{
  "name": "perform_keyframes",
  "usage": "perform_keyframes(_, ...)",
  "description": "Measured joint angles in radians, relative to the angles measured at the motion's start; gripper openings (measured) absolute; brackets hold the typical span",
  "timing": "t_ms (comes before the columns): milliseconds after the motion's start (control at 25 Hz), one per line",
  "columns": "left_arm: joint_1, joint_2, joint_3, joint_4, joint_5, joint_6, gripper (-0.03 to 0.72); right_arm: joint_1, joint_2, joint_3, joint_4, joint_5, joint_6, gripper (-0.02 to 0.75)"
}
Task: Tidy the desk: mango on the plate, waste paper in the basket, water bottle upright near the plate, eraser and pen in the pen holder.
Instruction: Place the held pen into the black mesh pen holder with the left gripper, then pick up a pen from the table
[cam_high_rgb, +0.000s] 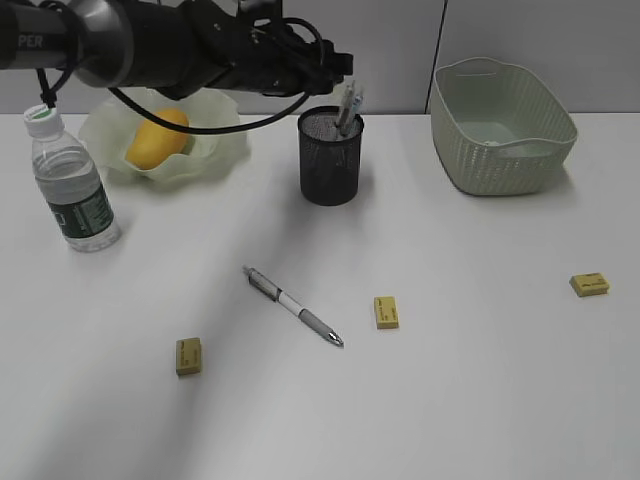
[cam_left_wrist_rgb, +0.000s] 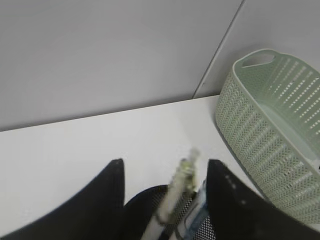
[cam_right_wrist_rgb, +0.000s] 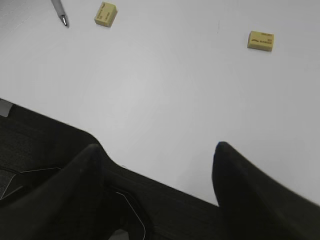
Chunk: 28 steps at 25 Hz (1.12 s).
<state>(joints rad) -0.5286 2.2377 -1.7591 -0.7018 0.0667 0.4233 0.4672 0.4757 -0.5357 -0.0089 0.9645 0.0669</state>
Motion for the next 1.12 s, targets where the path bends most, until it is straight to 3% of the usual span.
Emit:
perform_keyframes(160, 0.000, -0.005, 0.000, -0.003, 0.017, 0.000, 0.477, 0.000, 0.000, 0.000, -0.001, 0.000, 0.000, 0.539)
perform_keyframes(600, 0.000, -0.158, 0.000, 0.050, 0.190, 0.000, 0.485, 0.000, 0.000, 0.000, -0.001, 0.000, 0.000, 0.539)
perform_keyframes(800, 0.000, -0.230, 0.000, 0.175, 0.419, 0.000, 0.485, 0.000, 0.000, 0.000, -0.001, -0.001, 0.001, 0.538)
perform_keyframes(1120, 0.000, -0.318, 0.000, 0.288, 0.898, -0.007, 0.485, 0.000, 0.000, 0.000, -0.002, -0.001, 0.001, 0.539)
